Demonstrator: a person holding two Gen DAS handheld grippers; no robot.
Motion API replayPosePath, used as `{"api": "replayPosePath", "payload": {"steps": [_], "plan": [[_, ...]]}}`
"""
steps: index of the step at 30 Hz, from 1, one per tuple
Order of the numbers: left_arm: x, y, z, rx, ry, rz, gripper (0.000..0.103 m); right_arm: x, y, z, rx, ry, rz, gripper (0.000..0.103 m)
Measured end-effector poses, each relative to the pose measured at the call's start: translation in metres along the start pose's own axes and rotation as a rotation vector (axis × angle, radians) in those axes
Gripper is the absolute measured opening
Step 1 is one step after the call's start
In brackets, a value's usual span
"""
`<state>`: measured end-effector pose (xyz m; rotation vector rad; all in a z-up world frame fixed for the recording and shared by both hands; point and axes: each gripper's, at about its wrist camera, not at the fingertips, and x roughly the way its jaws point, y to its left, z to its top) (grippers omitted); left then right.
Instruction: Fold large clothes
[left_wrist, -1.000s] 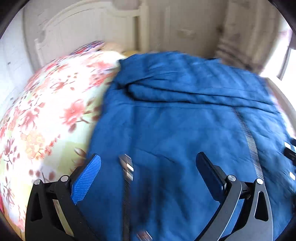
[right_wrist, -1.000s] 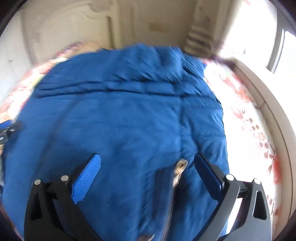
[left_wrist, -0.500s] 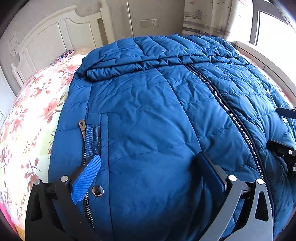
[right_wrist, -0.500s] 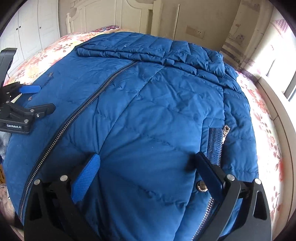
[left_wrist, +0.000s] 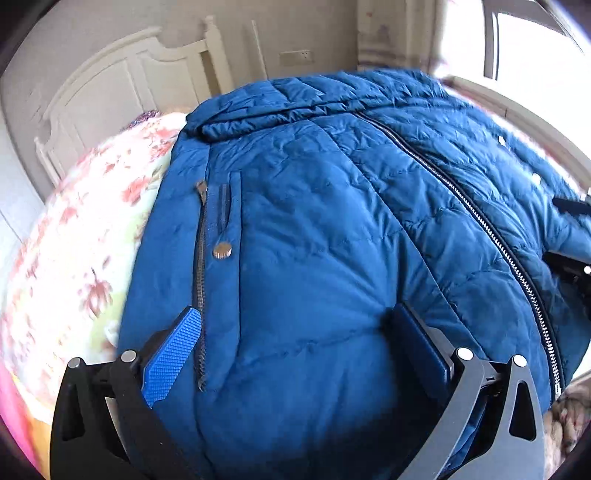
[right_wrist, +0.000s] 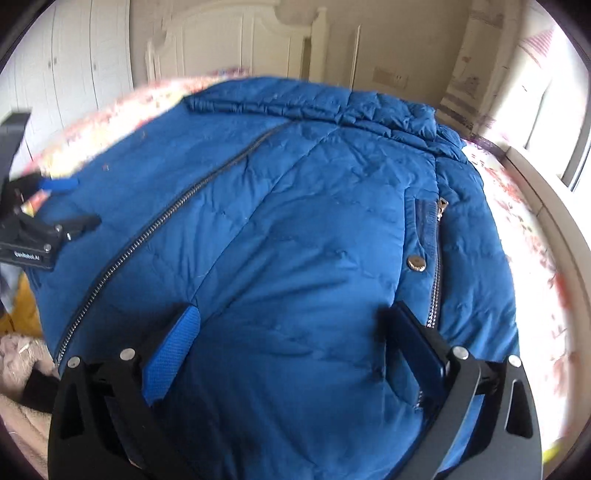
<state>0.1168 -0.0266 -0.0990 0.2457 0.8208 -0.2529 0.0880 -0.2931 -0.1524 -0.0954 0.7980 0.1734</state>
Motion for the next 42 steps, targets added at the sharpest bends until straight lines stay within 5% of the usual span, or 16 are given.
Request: {"api": "replayPosePath", "payload": {"steps": [5,24,29,31,36,42], "plan": [[-0.004,0.002,-0.001,0.021,0.005,0.01,0.099,-0.006,0.003,0.005,-0.004,0.055,-0.025,0.1],[-0.029,0.013,-0.028,0.006,-0.004,0.019,0.099,-0.042,-0.011,-0.037,0.015,0.019,0.008,0.101],[-0.053,0.058,-0.059,-0.118,-0.016,0.044,0.099,-0.077,-0.031,-0.057,0.042,0.0,-0.048,0.1],[-0.059,0.081,-0.073,-0.198,-0.025,0.019,0.099,-0.091,-0.055,-0.07,0.13,-0.017,-0.093,0.1],[-0.065,0.102,-0.089,-0.295,-0.064,-0.03,0.099,-0.102,-0.104,-0.097,0.384,-0.048,-0.026,0.099],[-0.06,0.079,-0.078,-0.251,-0.09,-0.102,0.099,-0.081,-0.078,-0.091,0.326,-0.033,0.008,0.082]]}}
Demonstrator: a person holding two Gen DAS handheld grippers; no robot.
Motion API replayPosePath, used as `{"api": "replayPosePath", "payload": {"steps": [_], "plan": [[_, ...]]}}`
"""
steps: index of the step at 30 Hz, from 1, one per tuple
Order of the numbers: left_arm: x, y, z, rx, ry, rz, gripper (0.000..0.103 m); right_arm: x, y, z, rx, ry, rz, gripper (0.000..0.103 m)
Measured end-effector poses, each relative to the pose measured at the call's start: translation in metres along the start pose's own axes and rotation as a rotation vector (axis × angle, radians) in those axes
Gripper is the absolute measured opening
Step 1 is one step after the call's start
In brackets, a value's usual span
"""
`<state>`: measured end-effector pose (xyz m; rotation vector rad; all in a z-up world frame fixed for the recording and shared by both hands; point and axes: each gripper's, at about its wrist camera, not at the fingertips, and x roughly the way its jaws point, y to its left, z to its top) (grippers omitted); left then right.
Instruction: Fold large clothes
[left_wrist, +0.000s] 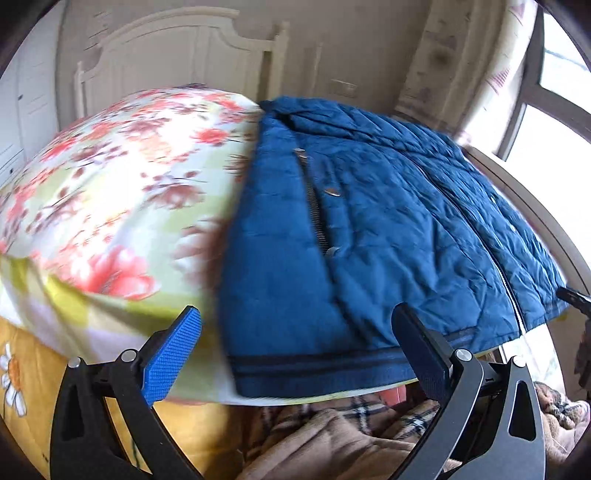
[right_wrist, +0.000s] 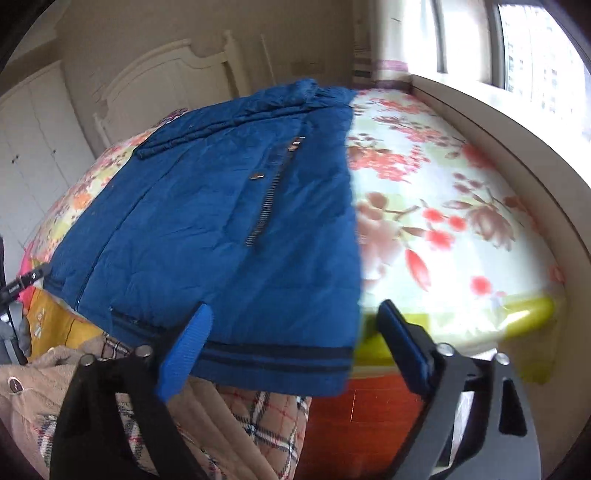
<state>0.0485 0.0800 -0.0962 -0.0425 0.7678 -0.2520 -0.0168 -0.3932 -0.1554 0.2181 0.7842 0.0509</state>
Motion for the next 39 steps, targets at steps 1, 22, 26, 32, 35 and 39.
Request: {"api": "replayPosePath", "payload": {"steps": [1,22,26,32,35,39], "plan": [[0.004,-0.005,0.0,0.016,0.01,0.002,0.099,0.002,0.009,0.0,-0.024,-0.005,-0.021,0.08],[0.005,0.017,0.009,-0.057,-0.012,-0.084,0.052,0.001,0.006,-0.003,-0.039,-0.032,-0.009,0.073],[-0.001,0.03,0.004,-0.088,-0.012,-0.094,0.049,0.001,0.009,-0.006,-0.057,-0.043,-0.008,0.078],[0.004,0.011,0.009,0.011,0.068,-0.002,0.048,0.002,0.017,-0.01,-0.116,-0.052,-0.034,0.055],[0.001,0.007,0.008,0.055,0.081,-0.051,0.03,0.0,0.02,-0.013,-0.11,-0.066,0.038,0.033],[-0.011,0.017,0.008,-0.017,0.022,-0.185,0.014,-0.003,0.012,-0.013,-0.047,-0.069,0.123,0.03]]}}
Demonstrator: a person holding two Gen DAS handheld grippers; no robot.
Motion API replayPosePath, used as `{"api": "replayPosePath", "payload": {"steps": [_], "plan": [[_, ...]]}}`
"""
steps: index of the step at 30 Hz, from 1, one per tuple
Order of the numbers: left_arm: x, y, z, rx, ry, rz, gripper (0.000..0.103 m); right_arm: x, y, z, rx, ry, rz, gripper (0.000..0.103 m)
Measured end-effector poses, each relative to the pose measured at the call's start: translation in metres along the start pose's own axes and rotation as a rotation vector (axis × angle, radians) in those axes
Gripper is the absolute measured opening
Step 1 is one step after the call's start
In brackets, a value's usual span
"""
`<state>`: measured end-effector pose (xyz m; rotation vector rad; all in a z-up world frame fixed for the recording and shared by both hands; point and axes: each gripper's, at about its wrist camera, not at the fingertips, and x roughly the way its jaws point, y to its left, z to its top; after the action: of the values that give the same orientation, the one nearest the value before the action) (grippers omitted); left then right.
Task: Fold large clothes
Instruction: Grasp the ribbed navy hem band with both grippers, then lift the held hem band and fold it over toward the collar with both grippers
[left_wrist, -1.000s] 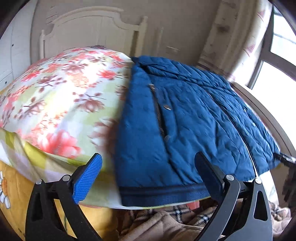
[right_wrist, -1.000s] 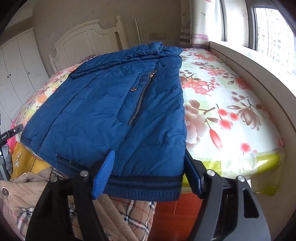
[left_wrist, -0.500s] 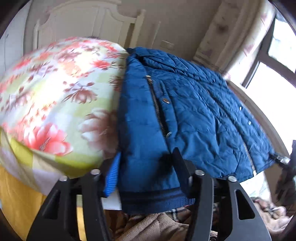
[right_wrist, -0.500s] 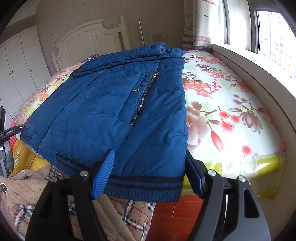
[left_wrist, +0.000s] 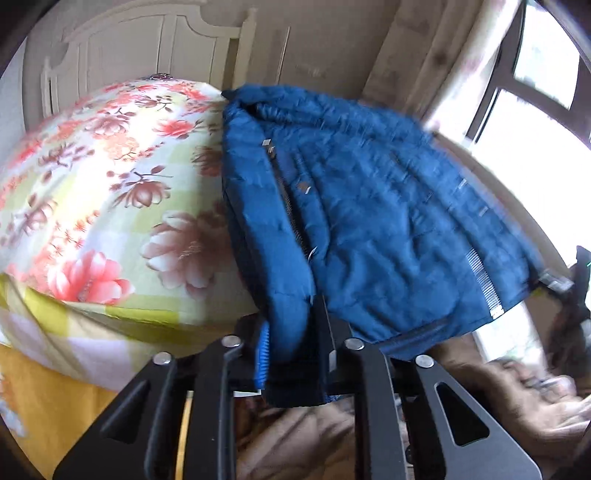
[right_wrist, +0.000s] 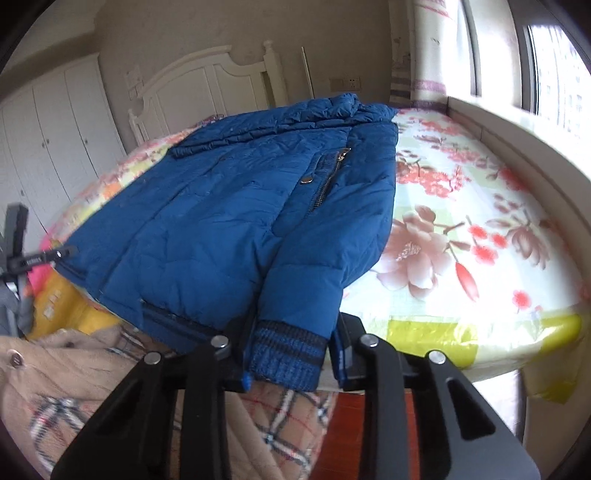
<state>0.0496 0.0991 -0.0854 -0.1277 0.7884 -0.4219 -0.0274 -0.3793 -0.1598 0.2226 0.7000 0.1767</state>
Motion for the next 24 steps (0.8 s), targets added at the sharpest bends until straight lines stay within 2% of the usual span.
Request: {"api": "replayPosePath", "payload": {"steps": [1,2,4,6,10,11,13,14,15,16,18,20,22,24], "plan": [[-0.008,0.005,0.001,-0.037,-0.035,-0.058,0.013,-0.004,-0.004,0.0,0.022,-0.009,0.028,0.029],[-0.021,0.012,0.002,-0.087,-0.09,-0.147,0.013,-0.008,-0.006,0.001,0.032,-0.02,0.048,0.029],[-0.04,0.023,0.001,-0.16,-0.147,-0.246,0.012,-0.024,-0.008,0.004,0.051,-0.057,0.121,0.029],[-0.054,0.029,-0.001,-0.189,-0.175,-0.319,0.012,-0.043,-0.004,0.006,0.03,-0.1,0.193,0.028],[-0.097,0.044,-0.022,-0.26,-0.262,-0.434,0.012,-0.089,0.018,0.004,-0.056,-0.175,0.315,0.028],[-0.114,0.052,-0.03,-0.293,-0.309,-0.477,0.012,-0.101,0.022,0.003,-0.065,-0.194,0.342,0.028],[-0.138,0.066,-0.037,-0.349,-0.389,-0.539,0.004,-0.131,0.035,0.005,-0.101,-0.251,0.392,0.028],[-0.158,0.076,-0.039,-0.383,-0.461,-0.588,0.004,-0.141,0.04,0.009,-0.119,-0.274,0.4,0.028],[-0.174,0.083,-0.036,-0.395,-0.517,-0.598,0.004,-0.152,0.046,0.016,-0.142,-0.3,0.406,0.028],[-0.19,0.086,-0.028,-0.378,-0.561,-0.573,0.004,-0.16,0.052,0.024,-0.166,-0.322,0.408,0.028],[-0.197,0.083,-0.014,-0.304,-0.526,-0.536,0.005,-0.166,0.064,0.036,-0.226,-0.331,0.396,0.028],[-0.179,0.079,-0.006,-0.265,-0.399,-0.462,0.005,-0.161,0.071,0.041,-0.255,-0.315,0.367,0.028],[-0.149,0.081,-0.011,-0.265,-0.258,-0.399,0.005,-0.156,0.066,0.038,-0.222,-0.302,0.368,0.029],[-0.111,0.093,-0.033,-0.319,-0.119,-0.396,0.005,-0.153,0.057,0.032,-0.18,-0.289,0.364,0.029]]}}
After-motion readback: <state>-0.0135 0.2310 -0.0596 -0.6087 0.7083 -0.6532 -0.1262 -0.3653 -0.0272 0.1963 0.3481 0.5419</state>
